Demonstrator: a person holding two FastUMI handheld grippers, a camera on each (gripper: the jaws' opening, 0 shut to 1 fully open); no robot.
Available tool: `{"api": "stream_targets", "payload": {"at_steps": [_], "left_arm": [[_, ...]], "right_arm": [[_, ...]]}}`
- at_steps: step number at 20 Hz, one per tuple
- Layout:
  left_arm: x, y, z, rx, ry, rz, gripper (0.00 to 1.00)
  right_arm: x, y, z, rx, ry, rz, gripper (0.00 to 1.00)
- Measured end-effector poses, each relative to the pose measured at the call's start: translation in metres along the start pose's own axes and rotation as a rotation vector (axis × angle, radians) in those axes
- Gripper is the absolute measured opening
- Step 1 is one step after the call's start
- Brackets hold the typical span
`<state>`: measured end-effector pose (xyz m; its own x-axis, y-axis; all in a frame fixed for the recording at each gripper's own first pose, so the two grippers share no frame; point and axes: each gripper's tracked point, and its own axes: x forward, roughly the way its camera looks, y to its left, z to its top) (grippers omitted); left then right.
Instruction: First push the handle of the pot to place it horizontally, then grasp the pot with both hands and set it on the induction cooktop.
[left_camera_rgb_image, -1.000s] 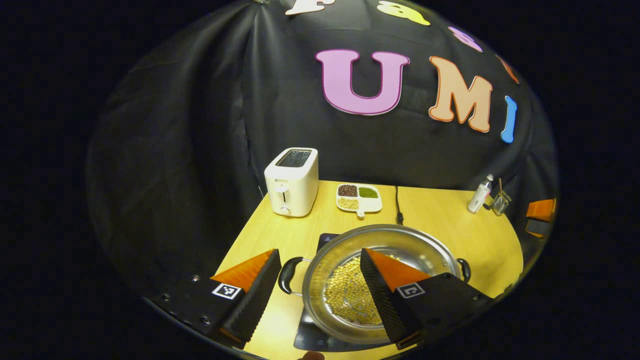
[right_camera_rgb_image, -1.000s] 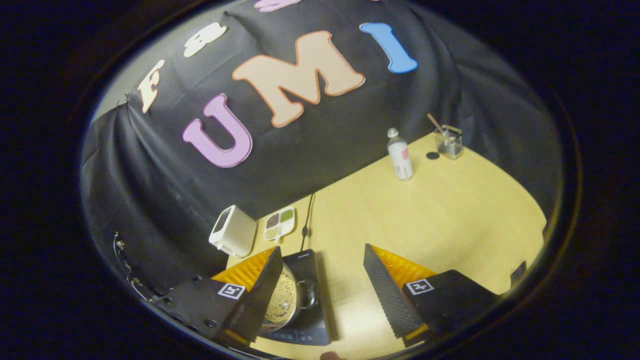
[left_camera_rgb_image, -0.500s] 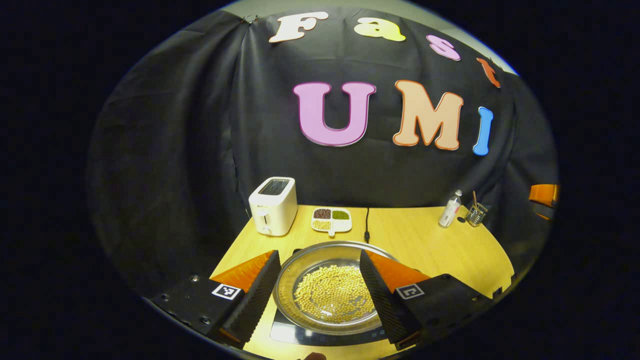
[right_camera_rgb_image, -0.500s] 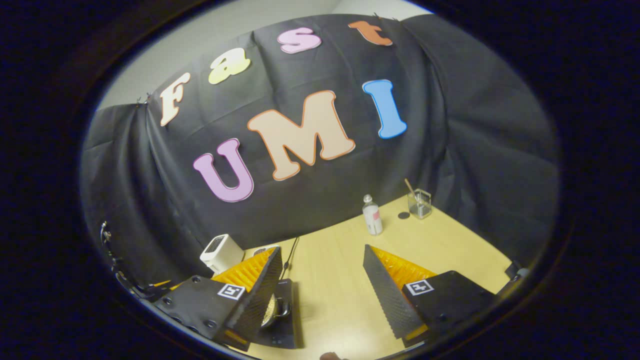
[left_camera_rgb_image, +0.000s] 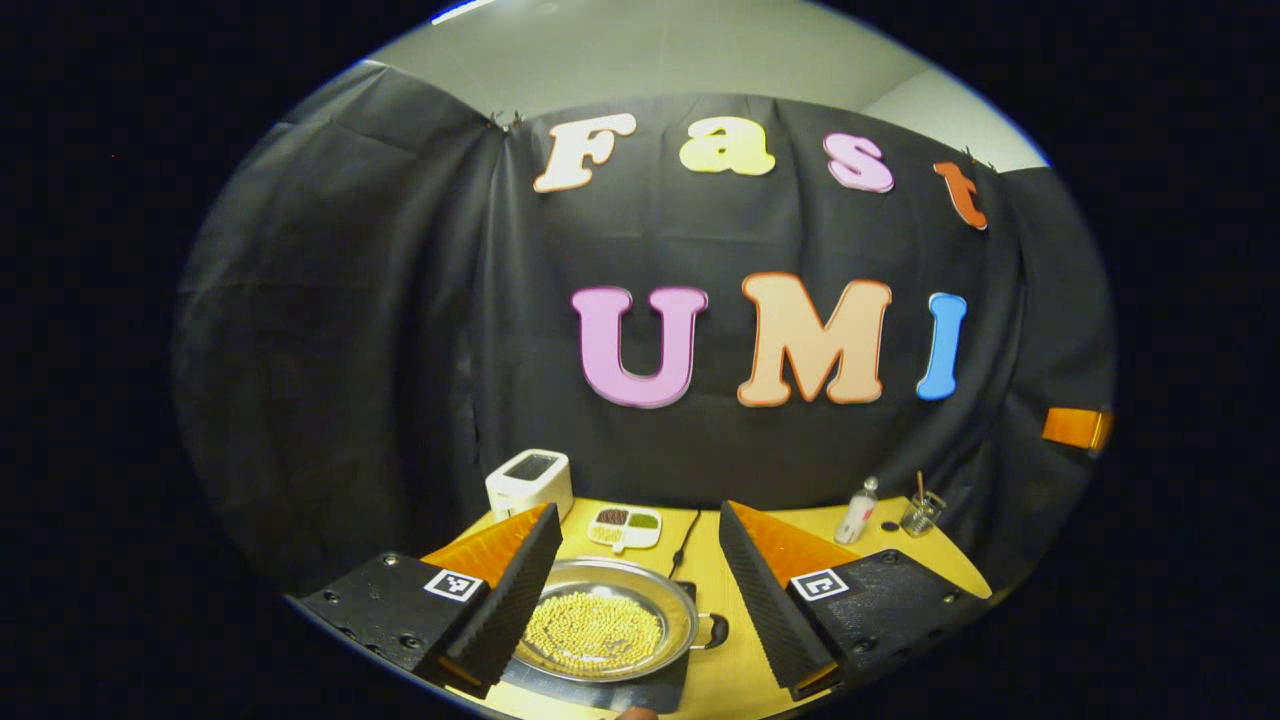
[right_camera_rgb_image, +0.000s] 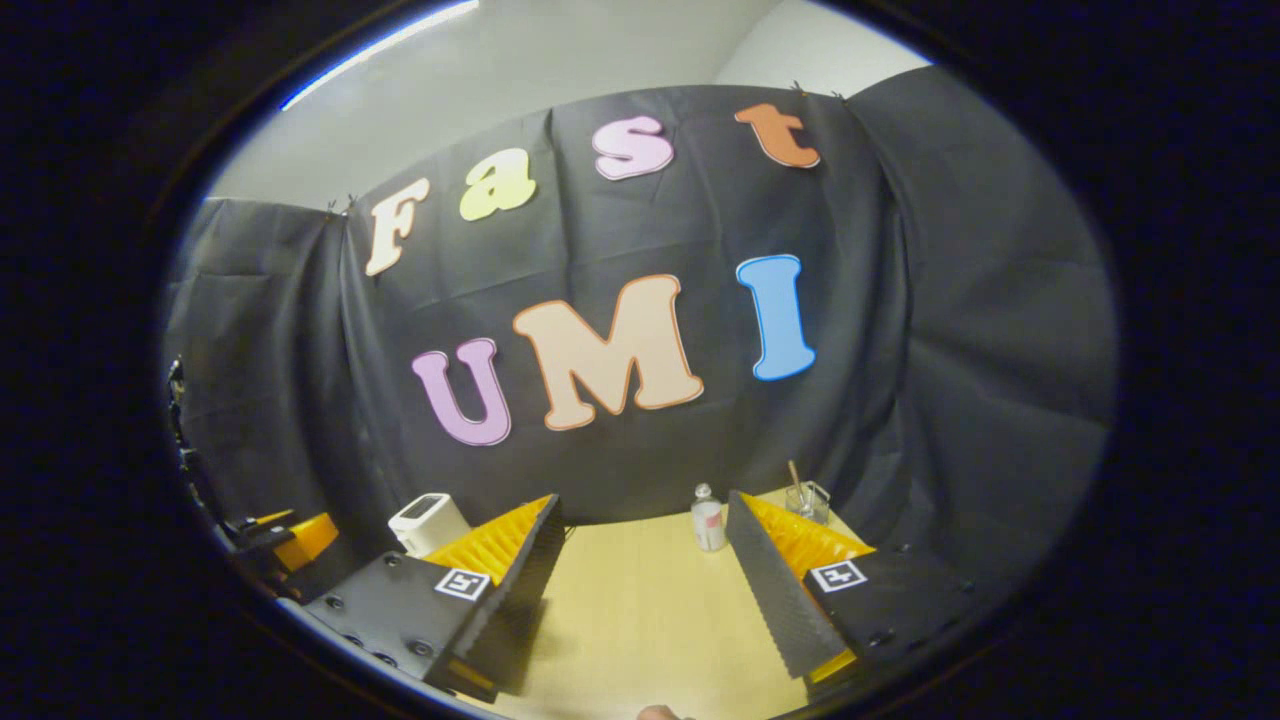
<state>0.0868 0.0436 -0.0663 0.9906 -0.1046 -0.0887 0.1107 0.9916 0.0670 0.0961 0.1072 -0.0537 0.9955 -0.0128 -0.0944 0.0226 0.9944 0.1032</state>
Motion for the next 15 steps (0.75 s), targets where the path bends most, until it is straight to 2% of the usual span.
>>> {"api": "stream_targets", "payload": {"at_steps": [1, 2, 3, 4, 5, 6, 10, 11, 12, 15], "left_arm": [[-0.007, -0.007, 0.011, 0.001, -0.039, 0.018, 0.96], [-0.014, -0.016, 0.018, -0.001, -0.069, 0.033, 0.92], [-0.022, -0.026, 0.024, -0.007, -0.088, 0.039, 0.96], [-0.030, -0.035, 0.027, -0.016, -0.107, 0.046, 0.92], [-0.036, -0.043, 0.029, -0.021, -0.117, 0.052, 0.96], [-0.043, -0.048, 0.030, -0.025, -0.126, 0.061, 0.92], [-0.067, -0.074, 0.025, -0.010, -0.131, 0.071, 0.93], [-0.070, -0.080, 0.024, -0.010, -0.132, 0.069, 0.96], [-0.072, -0.083, 0.021, -0.011, -0.124, 0.069, 0.93], [-0.078, -0.088, 0.017, -0.021, -0.110, 0.076, 0.96]], "right_arm": [[-0.002, -0.007, 0.006, -0.004, -0.009, 0.010, 1.00], [-0.006, -0.012, 0.008, -0.008, -0.016, 0.022, 0.92], [-0.009, -0.018, 0.011, -0.016, -0.020, 0.035, 0.92], [-0.013, -0.024, 0.014, -0.025, -0.027, 0.047, 0.92], [-0.014, -0.032, 0.017, -0.036, -0.034, 0.053, 0.92], [-0.020, -0.038, 0.022, -0.042, -0.043, 0.059, 0.92], [-0.041, -0.051, 0.032, -0.030, -0.065, 0.088, 0.92], [-0.046, -0.052, 0.033, -0.027, -0.068, 0.093, 0.92], [-0.050, -0.056, 0.033, -0.029, -0.071, 0.092, 0.92], [-0.060, -0.062, 0.031, -0.043, -0.075, 0.087, 0.92]]}}
